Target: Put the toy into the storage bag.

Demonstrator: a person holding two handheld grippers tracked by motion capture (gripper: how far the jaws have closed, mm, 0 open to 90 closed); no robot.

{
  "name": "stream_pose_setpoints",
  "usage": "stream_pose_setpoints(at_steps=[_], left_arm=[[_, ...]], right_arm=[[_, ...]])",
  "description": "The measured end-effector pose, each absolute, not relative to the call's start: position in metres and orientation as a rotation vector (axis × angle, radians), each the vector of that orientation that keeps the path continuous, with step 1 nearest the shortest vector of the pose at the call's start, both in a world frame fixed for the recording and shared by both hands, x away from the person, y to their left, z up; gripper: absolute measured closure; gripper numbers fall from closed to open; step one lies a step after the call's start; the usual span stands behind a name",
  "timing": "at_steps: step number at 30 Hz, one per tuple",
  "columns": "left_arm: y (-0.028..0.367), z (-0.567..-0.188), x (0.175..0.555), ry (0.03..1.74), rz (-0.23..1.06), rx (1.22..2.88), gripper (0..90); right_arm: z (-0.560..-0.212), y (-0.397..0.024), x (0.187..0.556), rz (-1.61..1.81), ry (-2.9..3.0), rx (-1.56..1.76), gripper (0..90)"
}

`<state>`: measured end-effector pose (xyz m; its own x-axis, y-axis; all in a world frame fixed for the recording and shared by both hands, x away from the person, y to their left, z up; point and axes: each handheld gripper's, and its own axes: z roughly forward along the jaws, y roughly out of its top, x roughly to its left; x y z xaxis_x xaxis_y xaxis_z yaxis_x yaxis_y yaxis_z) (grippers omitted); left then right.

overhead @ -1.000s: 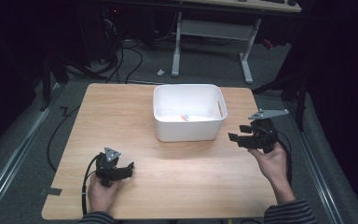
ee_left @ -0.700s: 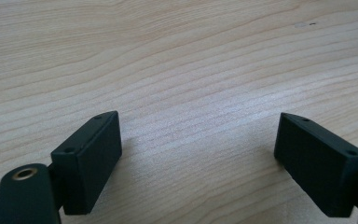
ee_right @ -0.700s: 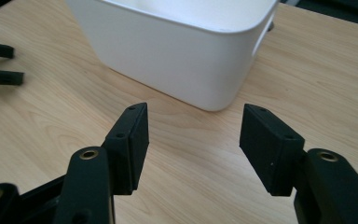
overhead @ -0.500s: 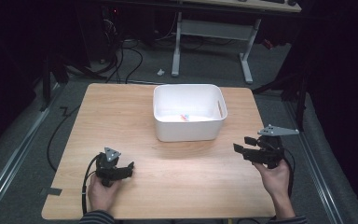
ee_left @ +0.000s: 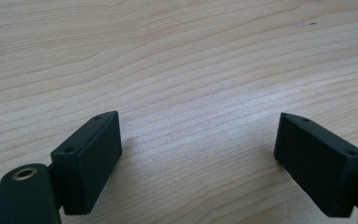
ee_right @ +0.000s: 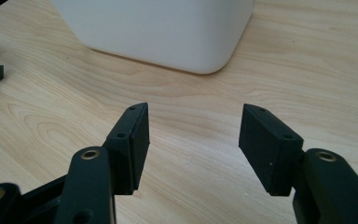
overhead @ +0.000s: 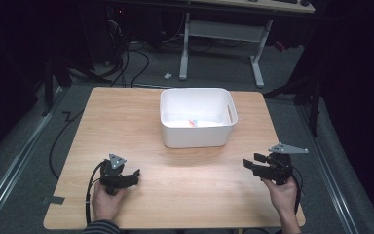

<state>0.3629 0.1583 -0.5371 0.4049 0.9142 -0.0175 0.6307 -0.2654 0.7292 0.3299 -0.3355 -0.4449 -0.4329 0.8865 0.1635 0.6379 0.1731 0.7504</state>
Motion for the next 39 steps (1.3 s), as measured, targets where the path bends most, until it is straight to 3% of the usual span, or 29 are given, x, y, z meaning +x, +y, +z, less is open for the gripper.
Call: stream_pose_setpoints(at_steps=[15, 39], left_arm=[[0.158, -0.537, 0.363, 1.313, 0.548, 1.999, 15.1], [0.158, -0.537, 0.364, 1.322, 0.551, 1.994, 15.1]], right_arm=[[-0.487, -0.334, 0.331, 1.132, 2.156, 1.517, 41.0], [-0.53, -0.334, 0.338, 0.85, 2.033, 1.492, 28.0]])
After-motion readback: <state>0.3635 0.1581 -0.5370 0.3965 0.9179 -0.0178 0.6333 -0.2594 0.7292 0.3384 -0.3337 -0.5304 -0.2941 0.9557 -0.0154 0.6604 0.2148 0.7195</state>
